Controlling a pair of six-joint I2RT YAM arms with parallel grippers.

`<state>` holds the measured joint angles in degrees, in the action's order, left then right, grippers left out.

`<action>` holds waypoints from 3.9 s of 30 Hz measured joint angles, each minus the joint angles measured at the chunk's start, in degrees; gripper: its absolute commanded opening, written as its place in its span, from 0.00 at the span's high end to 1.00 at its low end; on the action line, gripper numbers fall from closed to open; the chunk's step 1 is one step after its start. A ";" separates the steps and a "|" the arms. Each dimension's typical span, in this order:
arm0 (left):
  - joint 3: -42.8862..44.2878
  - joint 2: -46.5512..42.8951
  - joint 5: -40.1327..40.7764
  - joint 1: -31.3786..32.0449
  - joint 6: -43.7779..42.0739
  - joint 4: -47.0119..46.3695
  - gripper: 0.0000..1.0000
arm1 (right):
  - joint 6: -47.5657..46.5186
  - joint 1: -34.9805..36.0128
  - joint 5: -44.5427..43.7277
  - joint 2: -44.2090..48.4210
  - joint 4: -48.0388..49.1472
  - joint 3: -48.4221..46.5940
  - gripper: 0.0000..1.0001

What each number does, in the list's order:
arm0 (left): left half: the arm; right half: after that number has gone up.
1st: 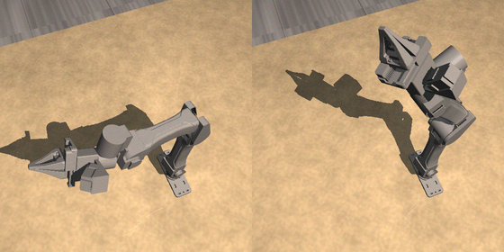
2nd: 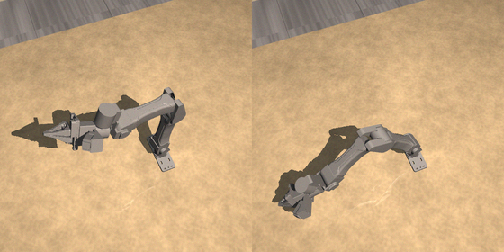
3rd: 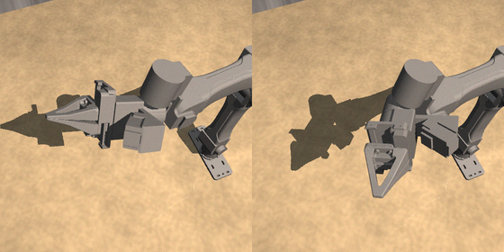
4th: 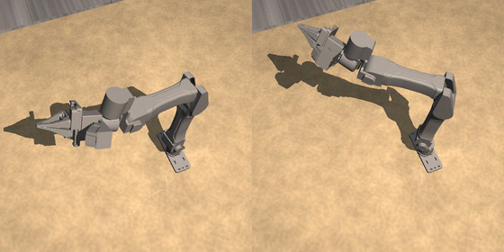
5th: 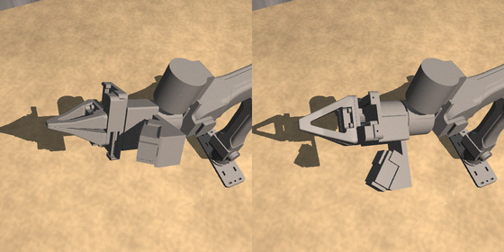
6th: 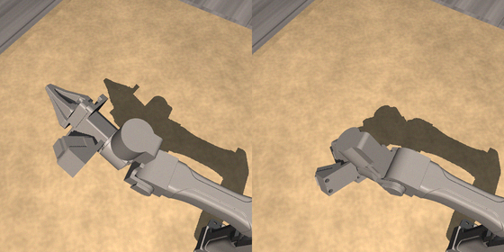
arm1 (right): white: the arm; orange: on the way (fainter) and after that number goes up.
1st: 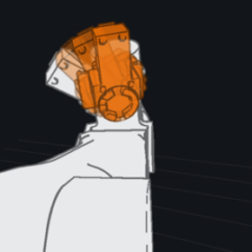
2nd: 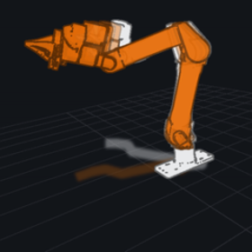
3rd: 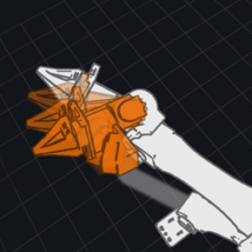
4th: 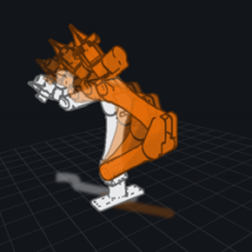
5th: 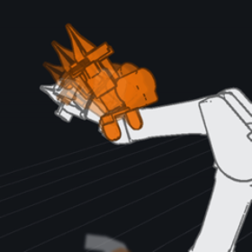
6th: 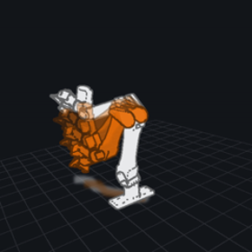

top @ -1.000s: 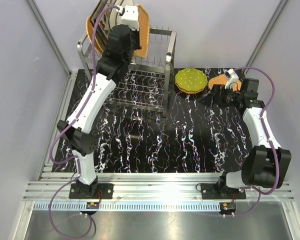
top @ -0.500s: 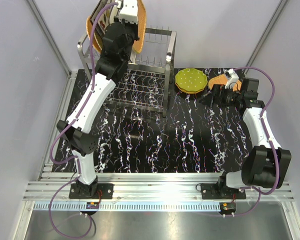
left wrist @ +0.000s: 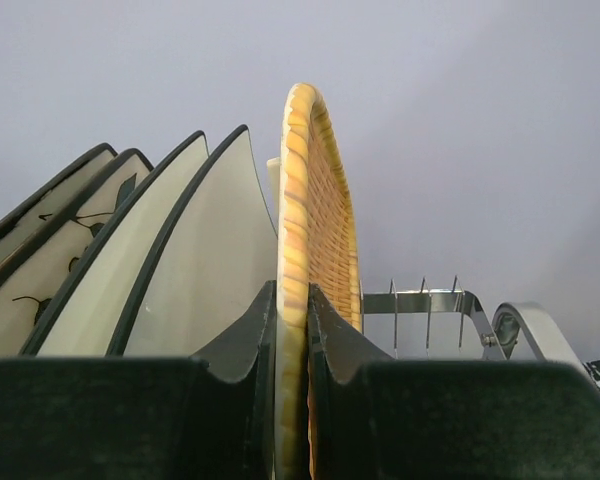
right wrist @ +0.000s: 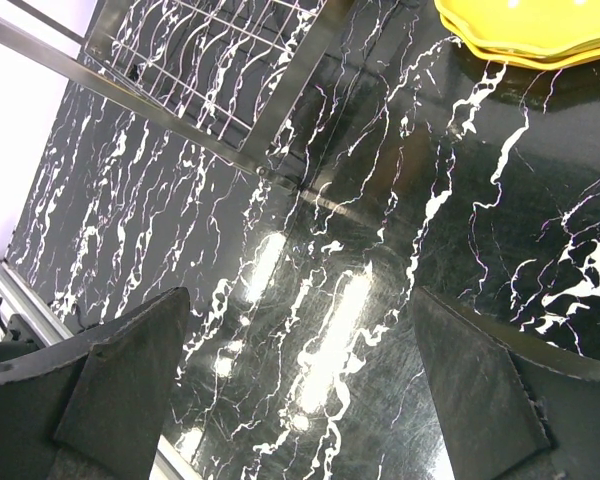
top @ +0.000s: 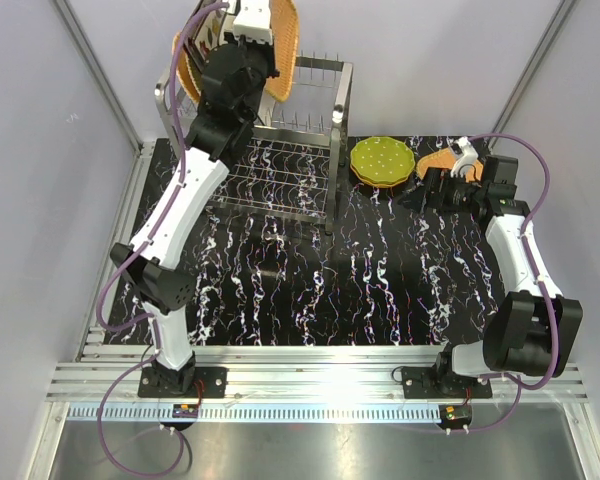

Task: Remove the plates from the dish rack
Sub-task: Grab a plate with the left arm, then pass the plate from the left arm to the right, then place the plate on the table

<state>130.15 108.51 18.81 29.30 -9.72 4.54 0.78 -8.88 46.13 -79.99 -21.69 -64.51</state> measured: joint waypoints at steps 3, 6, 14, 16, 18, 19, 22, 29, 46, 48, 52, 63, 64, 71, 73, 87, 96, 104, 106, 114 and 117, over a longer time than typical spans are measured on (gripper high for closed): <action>0.00 -0.81 -0.35 0.00 1.29 -0.02 1.00 | 0.39 0.00 0.09 0.00 -0.02 -0.42 0.00; 0.00 -1.99 -0.72 0.00 2.82 -0.13 1.00 | 0.66 0.00 0.42 0.00 -0.02 -1.18 0.00; -0.52 -6.78 -2.34 0.00 8.31 -1.31 1.00 | 1.07 0.00 2.10 0.00 -0.04 -2.97 0.01; -1.92 -8.81 -2.89 0.00 10.40 -1.70 1.00 | 1.22 0.00 3.17 0.00 -0.20 -3.78 0.00; -3.96 -11.10 -3.69 -0.02 13.00 -1.97 1.00 | 1.62 0.00 4.31 0.00 -0.20 -4.70 0.00; -5.01 -12.28 -4.28 0.00 14.38 -2.10 1.00 | 1.92 0.00 4.94 0.02 -0.20 -5.31 0.00; -9.25 -15.93 -6.43 -0.02 19.12 -3.08 1.00 | 3.61 0.00 7.98 0.26 0.87 -6.84 0.00; -22.40 -23.65 -12.76 0.00 31.01 -6.88 1.00 | 14.29 0.42 15.34 2.78 10.91 -7.89 0.01; -50.73 -35.91 -24.55 0.00 49.44 -18.45 1.00 | 37.18 8.22 18.56 9.79 32.79 -7.74 0.00; -52.74 -36.96 -25.24 0.00 50.73 -19.32 1.00 | 38.21 9.16 17.73 10.08 33.09 -6.75 0.00; -55.10 -38.23 -26.60 0.07 52.63 -20.74 1.00 | 40.46 10.64 16.24 10.05 33.68 -4.61 0.00; -60.48 -39.80 -28.83 1.14 56.11 -23.76 1.00 | 45.38 14.21 13.31 9.29 37.09 -2.51 0.02; -60.83 -39.80 -28.94 1.31 56.24 -23.89 1.00 | 45.57 14.45 13.22 9.25 37.27 -2.47 0.03; -62.47 -39.80 -29.51 2.38 56.85 -24.61 1.00 | 46.36 16.50 11.37 8.55 37.81 -1.53 0.15; -62.82 -39.80 -29.57 2.60 57.11 -25.27 1.00 | 46.66 16.94 10.86 8.17 37.88 -1.36 0.20; -65.81 -39.78 -29.68 3.63 58.21 -26.91 1.00 | 49.83 17.57 9.20 6.82 39.10 -0.96 0.71; -67.45 -39.87 -29.73 3.54 58.10 -28.81 0.66 | 56.08 17.55 9.94 6.84 43.50 1.16 1.00; -68.89 -44.15 -27.04 3.67 56.02 -27.26 0.16 | 55.87 14.84 13.53 6.84 45.33 4.07 1.00; -68.91 -46.36 -25.81 3.65 54.47 -26.53 0.12 | 55.80 12.55 14.19 6.84 45.27 4.11 1.00; -71.36 -55.08 -21.53 3.65 46.49 -21.22 0.06 | 51.01 1.92 18.47 7.58 35.34 4.11 1.00; -73.40 -58.10 -19.34 3.63 43.89 -18.18 0.03 | 46.42 -0.44 19.61 8.87 27.56 4.09 1.00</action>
<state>56.75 50.41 -0.54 32.93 34.17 -13.65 47.20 -9.32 65.73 -71.11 5.87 -60.42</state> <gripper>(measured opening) 0.955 0.188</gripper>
